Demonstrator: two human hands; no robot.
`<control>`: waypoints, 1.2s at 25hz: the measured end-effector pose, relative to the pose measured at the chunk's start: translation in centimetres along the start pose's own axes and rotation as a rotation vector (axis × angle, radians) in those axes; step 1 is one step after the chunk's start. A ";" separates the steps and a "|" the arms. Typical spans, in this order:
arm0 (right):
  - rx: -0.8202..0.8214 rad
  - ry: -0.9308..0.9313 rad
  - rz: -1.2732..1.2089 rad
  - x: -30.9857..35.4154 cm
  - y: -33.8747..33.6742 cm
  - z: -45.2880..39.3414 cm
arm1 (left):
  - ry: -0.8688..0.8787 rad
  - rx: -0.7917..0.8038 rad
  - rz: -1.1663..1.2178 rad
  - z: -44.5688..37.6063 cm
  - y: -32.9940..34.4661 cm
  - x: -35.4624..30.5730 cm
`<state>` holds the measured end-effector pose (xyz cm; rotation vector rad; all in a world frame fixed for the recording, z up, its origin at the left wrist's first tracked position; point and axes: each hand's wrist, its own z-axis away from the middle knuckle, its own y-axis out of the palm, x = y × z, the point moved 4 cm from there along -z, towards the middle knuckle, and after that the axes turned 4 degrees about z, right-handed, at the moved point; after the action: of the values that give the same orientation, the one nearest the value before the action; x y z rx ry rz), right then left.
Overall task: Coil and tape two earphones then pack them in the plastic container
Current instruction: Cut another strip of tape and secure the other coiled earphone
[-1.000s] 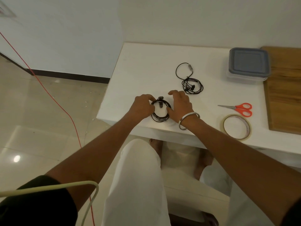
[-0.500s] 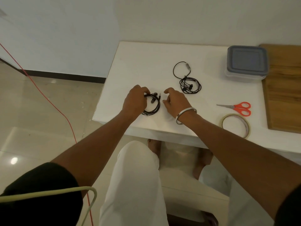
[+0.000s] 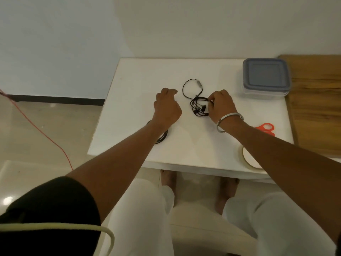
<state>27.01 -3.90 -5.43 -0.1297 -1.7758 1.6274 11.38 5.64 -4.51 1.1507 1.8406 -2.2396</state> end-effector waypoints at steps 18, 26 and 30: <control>-0.041 0.059 -0.218 -1.6 0.7 -1.2 | 0.152 0.119 0.228 -4.4 1.2 -5.6; -0.104 0.209 -0.395 -3.9 -1.6 0.5 | 0.494 0.285 -0.240 1.6 3.2 -6.5; -0.115 0.200 -0.396 -4.6 -2.7 1.4 | 0.466 0.243 -0.391 2.3 4.4 -6.5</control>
<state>30.67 -7.94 -4.86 0.0080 -1.6195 1.1900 16.94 -0.38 -4.57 1.5872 2.1609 -2.6415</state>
